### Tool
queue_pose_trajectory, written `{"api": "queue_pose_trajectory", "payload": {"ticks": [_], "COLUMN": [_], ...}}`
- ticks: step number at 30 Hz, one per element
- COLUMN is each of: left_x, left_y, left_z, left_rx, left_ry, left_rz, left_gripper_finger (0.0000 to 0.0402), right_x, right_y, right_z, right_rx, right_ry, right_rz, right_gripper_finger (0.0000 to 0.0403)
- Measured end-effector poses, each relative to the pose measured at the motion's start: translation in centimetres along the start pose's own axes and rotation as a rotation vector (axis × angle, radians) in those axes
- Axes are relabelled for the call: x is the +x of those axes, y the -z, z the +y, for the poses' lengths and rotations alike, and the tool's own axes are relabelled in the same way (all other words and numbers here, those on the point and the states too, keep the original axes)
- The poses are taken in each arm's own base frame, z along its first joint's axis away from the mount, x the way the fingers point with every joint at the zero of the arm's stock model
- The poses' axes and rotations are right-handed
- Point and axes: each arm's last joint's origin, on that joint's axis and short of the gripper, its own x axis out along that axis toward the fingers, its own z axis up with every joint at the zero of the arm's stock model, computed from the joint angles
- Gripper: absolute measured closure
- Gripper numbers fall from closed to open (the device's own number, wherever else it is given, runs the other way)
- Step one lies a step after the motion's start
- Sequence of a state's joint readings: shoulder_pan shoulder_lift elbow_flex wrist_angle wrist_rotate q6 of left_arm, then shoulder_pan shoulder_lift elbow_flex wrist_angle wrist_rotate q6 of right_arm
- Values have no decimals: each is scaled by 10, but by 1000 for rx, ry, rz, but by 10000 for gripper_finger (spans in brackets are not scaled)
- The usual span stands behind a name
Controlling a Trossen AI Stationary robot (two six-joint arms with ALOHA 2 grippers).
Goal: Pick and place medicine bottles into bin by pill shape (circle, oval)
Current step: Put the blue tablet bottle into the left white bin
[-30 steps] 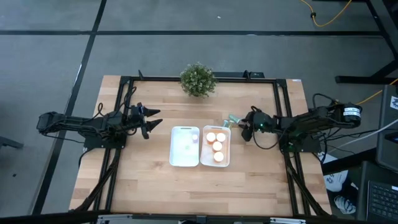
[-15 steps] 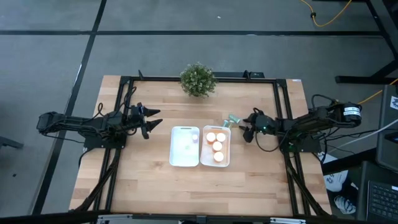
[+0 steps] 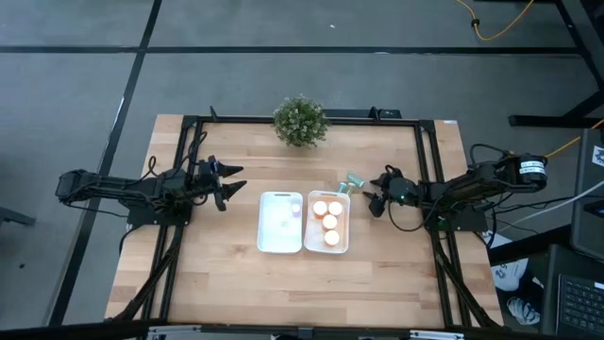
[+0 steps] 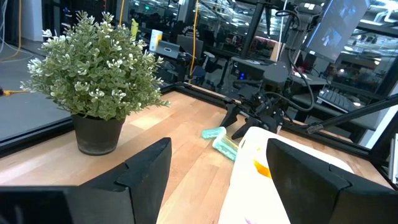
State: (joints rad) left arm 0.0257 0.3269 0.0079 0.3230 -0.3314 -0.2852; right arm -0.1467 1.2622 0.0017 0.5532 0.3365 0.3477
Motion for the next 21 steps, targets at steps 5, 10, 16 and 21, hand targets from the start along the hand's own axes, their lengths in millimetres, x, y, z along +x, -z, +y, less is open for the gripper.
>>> {"api": "queue_pose_trajectory", "payload": {"ticks": [5, 10, 16, 21], "left_x": [0, 0, 0, 0], "left_y": [0, 0, 0, 0], "left_z": [0, 0, 0, 0], "left_rx": [0, 0, 0, 0], "left_ry": [0, 0, 0, 0], "left_rz": [0, 0, 0, 0], "left_gripper_finger": [147, 147, 147, 147], "right_x": [1, 2, 3, 6], "right_y": [0, 1, 0, -8], "right_z": [-1, -1, 0, 4], "right_rx": [-11, -42, -68, -107], "right_ry": [28, 30, 23, 26], "right_rz": [-7, 0, -14, -35], "right_gripper_finger": [146, 146, 146, 146]}}
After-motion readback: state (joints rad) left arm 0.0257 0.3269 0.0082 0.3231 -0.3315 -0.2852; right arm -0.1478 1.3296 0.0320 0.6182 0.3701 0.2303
